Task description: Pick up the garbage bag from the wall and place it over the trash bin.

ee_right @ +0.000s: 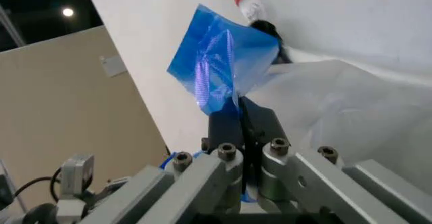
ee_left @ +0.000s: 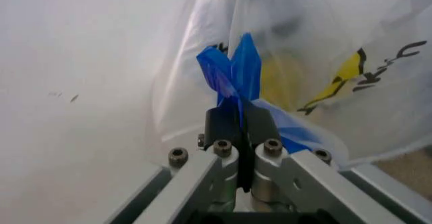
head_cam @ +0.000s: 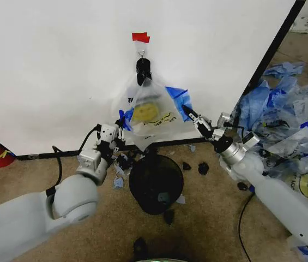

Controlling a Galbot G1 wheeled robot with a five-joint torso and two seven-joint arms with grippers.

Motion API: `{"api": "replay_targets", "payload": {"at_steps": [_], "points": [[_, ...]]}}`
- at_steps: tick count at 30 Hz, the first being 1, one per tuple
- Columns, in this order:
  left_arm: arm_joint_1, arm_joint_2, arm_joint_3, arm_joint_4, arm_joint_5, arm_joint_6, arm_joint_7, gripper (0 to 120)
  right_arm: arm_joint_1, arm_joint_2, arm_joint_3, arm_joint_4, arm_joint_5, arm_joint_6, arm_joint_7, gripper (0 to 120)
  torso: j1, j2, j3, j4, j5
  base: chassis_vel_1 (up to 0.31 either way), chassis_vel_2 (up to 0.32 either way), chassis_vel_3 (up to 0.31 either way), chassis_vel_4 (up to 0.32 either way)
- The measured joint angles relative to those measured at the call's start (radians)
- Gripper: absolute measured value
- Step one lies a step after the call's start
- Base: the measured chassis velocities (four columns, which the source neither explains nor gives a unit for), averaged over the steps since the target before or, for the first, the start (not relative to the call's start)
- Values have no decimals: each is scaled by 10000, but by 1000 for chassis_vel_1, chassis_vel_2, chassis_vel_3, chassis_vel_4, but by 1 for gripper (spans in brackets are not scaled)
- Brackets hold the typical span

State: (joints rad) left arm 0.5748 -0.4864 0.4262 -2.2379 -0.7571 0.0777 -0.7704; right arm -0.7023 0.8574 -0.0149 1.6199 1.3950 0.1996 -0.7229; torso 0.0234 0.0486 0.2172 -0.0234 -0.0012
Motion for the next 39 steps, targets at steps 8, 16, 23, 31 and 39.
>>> {"api": "replay_targets", "payload": {"at_steps": [8, 16, 23, 31, 39], "points": [[1210, 9, -681, 49, 531, -134, 189, 0, -280, 288, -29, -193, -395, 108, 363, 0, 0, 0, 0, -2, -1, 0, 0, 0, 0], [2475, -33, -1500, -32, 1046, -257, 370, 0, -925, 274, 168, -58, -815, 185, 439, 0, 0, 0, -1, -2, 1, 0, 0, 0, 0], [3105, 131, -2711, -583, 1066, -287, 375, 0, -1135, -12, 662, 365, -816, 176, 98, 0, 1, 0, 0, -4, 4, 0, 0, 0, 0], [4003, 933, -4520, -2265, 449, -183, 273, 0, -1559, -766, 1393, 1726, -426, -15, -138, 0, 0, 0, -1, -4, 2, 0, 0, 0, 0], [4313, 1689, -5773, -2699, -645, 335, 24, 0, -2062, -1374, 1760, 3313, 94, -204, -213, 0, 0, 0, 0, -1, 1, 0, 0, 0, 0]]}}
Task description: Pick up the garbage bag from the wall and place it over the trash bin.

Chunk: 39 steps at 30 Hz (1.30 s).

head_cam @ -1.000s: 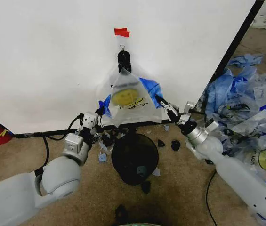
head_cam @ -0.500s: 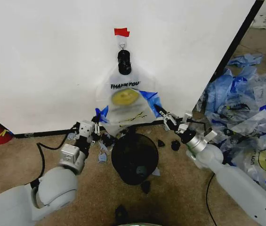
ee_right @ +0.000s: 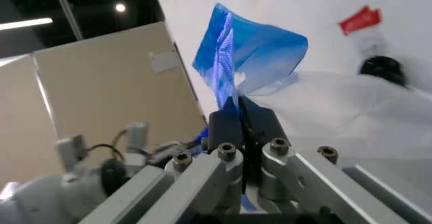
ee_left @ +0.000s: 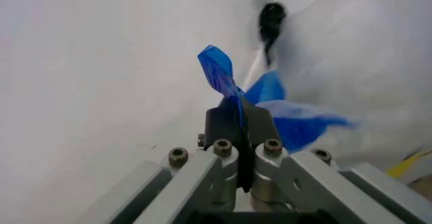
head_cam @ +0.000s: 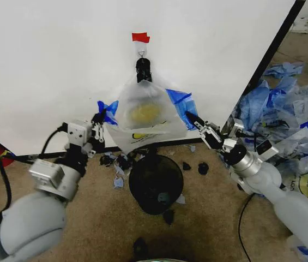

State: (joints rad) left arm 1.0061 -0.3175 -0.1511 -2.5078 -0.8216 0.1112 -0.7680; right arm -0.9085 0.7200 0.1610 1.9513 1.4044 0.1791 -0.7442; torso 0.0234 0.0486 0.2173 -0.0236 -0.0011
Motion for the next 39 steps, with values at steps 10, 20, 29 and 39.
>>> {"api": "replay_targets", "payload": {"at_steps": [10, 20, 29, 39], "points": [[3856, 220, -3753, 17, -819, 685, -521, 0, -1076, -600, 600, 1174, 338, -43, 220, 0, 0, 0, -1, 3, -4, 0, 0, 0, 0], [4207, 46, -4000, 61, -715, -77, 342, 0, -1150, -488, -23, 1173, 113, 15, 590, 0, 0, 0, 0, 0, 1, 0, 0, 0, 0], [5239, -58, -4392, 70, -575, -1139, 1799, 0, -1072, -402, -396, 1271, 166, 42, 872, 0, 0, 0, 0, -2, 0, 0, 0, 0, 0], [6301, -603, -5017, 75, -526, -1476, 2552, 0, -1350, -431, -300, 1563, 141, -93, 686, 0, 0, 0, 0, -3, 2, 0, 0, 0, 0]]}}
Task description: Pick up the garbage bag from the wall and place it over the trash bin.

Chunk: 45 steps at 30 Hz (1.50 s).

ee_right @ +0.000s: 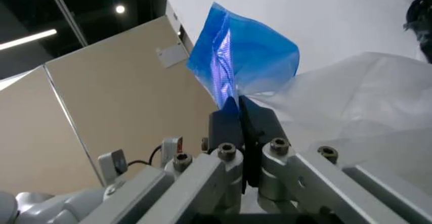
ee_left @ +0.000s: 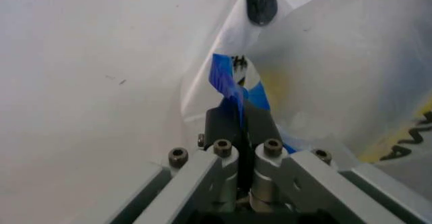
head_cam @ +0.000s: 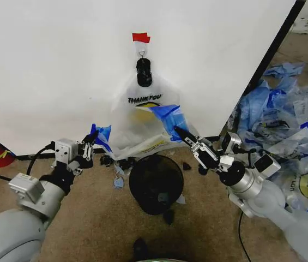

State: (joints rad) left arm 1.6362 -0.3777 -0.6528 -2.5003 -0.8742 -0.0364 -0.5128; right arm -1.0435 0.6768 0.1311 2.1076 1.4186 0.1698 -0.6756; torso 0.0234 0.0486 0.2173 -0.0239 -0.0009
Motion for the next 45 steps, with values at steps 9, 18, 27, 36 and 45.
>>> {"api": "replay_targets", "payload": {"at_steps": [9, 18, 27, 36, 45], "points": [[604, -244, -509, 2, 236, -101, 141, 0, -224, 122, -336, 114, -190, -117, -11, 0, 0, 0, 0, 3, -2, 0, 0, 0, 0], [-382, 190, -358, 3, -234, -724, 748, 0, 394, -61, -480, 181, 156, -205, 81, 0, 1, 0, 1, 0, 0, 0, 0, 0, 0], [16, -569, 740, 5, 650, -761, 1272, 0, -5, -66, -342, 247, -22, -440, -411, 0, 0, 0, 1, 3, -4, 0, 0, 0, 0], [-1165, -1140, 1887, 6, 561, -652, 1205, 0, -766, 177, -36, 479, -444, -497, -534, 0, 0, 0, 0, 1, -1, 0, 0, 0, 0], [-1139, -1250, 1886, 5, 347, -762, 1377, 0, -1035, 153, 456, 689, -506, -657, -874, 0, 0, 0, 0, 3, -1, 0, 0, 0, 0]]}}
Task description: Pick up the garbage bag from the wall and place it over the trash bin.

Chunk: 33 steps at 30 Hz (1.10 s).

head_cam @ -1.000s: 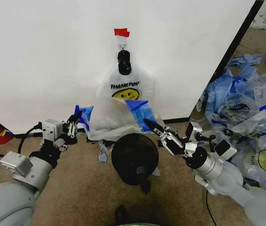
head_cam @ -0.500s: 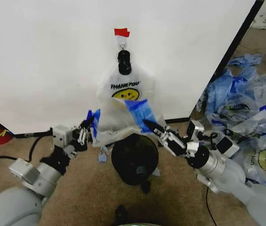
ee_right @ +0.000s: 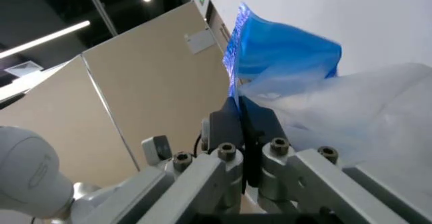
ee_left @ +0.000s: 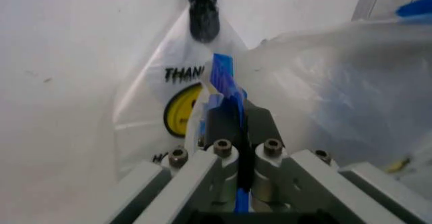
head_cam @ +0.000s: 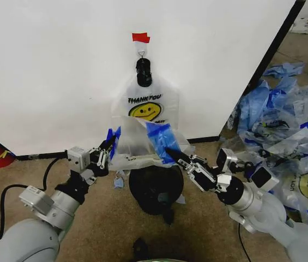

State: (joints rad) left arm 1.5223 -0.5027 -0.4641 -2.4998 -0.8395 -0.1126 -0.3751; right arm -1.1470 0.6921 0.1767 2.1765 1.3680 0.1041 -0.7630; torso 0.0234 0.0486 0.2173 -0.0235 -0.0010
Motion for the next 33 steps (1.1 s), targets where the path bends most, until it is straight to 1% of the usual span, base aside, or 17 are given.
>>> {"api": "replay_targets", "payload": {"at_steps": [13, 19, 20, 24, 27, 30, 32, 33], "points": [[-367, 392, -591, -2, -643, -92, 117, 0, -260, -5, 455, 319, 7, -170, -269, 0, 0, 0, 0, -2, 0, 0, 0, 0, 0], [370, 269, -990, -3, -508, -91, 225, 0, -445, 43, 628, 554, 39, -206, -255, 0, 0, 0, 0, 1, -4, 0, 0, 0, 0], [612, 230, -1164, -2, -468, -98, 255, 0, -576, 90, 669, 555, 6, -213, -251, 0, 0, 0, 0, 1, -3, 0, 0, 0, 0], [843, 372, -1683, -3, -572, -152, 312, 0, -789, 237, 694, 557, -151, -246, -235, 0, 0, 0, 0, -1, 3, 0, 0, 0, 0], [796, 429, -1626, -3, -597, -152, 309, 0, -773, 286, 612, 552, -255, -245, -171, 0, 0, 0, 0, -2, 1, 0, 0, 0, 0], [778, 284, -976, -3, -227, -142, 380, 0, -726, 440, 382, 173, -487, -137, -81, 0, 0, 0, 0, -1, -5, 0, 0, 0, 0], [762, 139, -552, -2, 43, -141, 449, 0, -663, 600, 234, -252, -684, -63, -130, 0, -1, 0, 0, 0, 1, 0, 0, 0, 0], [762, 139, -552, -2, 43, -141, 449, 0, -663, 600, 234, -252, -684, -63, -130, 0, -1, 0, 0, 0, 1, 0, 0, 0, 0]]}}
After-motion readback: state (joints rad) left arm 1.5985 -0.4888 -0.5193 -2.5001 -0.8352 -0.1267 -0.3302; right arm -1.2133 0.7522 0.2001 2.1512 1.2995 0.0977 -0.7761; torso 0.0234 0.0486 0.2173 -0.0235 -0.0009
